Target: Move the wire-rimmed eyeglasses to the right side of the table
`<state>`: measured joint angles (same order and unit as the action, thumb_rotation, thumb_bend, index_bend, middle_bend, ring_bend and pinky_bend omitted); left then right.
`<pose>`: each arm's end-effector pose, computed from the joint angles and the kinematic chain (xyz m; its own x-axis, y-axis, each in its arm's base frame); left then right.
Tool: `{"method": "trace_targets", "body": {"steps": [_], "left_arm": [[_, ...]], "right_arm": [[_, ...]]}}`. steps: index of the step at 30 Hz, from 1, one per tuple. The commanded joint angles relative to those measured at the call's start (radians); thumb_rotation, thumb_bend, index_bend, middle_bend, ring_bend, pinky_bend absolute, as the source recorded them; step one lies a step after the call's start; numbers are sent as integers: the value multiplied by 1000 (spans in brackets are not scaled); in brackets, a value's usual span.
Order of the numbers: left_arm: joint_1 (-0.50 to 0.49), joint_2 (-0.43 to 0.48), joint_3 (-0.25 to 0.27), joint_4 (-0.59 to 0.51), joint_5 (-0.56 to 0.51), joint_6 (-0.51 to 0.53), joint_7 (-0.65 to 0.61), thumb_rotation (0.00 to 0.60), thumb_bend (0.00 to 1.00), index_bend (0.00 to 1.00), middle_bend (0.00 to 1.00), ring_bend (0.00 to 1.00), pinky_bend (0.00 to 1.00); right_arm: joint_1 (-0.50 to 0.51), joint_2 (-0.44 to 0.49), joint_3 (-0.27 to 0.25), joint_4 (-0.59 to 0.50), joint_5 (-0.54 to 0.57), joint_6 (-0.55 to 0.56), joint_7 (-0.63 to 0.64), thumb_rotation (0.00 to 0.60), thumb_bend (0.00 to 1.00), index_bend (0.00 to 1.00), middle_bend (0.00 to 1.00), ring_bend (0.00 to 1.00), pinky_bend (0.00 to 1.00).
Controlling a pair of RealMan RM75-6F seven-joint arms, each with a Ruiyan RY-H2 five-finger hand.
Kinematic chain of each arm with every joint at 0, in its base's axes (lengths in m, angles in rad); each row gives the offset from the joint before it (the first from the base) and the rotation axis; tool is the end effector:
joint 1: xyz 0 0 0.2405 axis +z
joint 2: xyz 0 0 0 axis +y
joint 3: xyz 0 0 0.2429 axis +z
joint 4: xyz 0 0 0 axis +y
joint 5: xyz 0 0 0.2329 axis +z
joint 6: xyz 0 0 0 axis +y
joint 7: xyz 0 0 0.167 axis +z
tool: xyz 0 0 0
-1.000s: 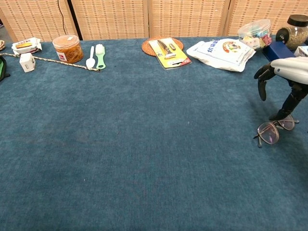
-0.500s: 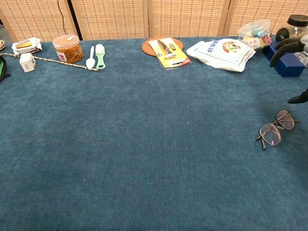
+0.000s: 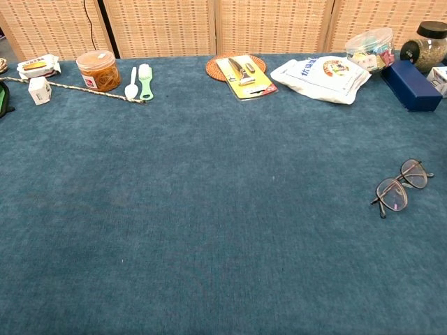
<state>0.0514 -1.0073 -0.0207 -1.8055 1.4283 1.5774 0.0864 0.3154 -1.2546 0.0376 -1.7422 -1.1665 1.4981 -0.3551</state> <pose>-0.3091 0.1544 0.1615 0.4036 0.0060 0.9149 0.8986 0.1854 -0.3976 -0.2625 -0.2566 0.0887 0.4563 -0.0223 0.8896 -0.8860 0.0818 0.4565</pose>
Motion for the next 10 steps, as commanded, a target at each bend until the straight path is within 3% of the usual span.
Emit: {"method": "trace_targets", "body": {"steps": [1,10], "left_arm": [[4,-1,3,2,4,3,-1,600,288,148,0,4,13],[4,-11,4,7,24,10,0,600,287,148,0,5,12]], "right_arm": [[-44,10,-11,8,-22,41,24,600,0,120,0,0,0],[-133,22,-30,10,-82,115,56,600,0,117,0,0,0]]}}
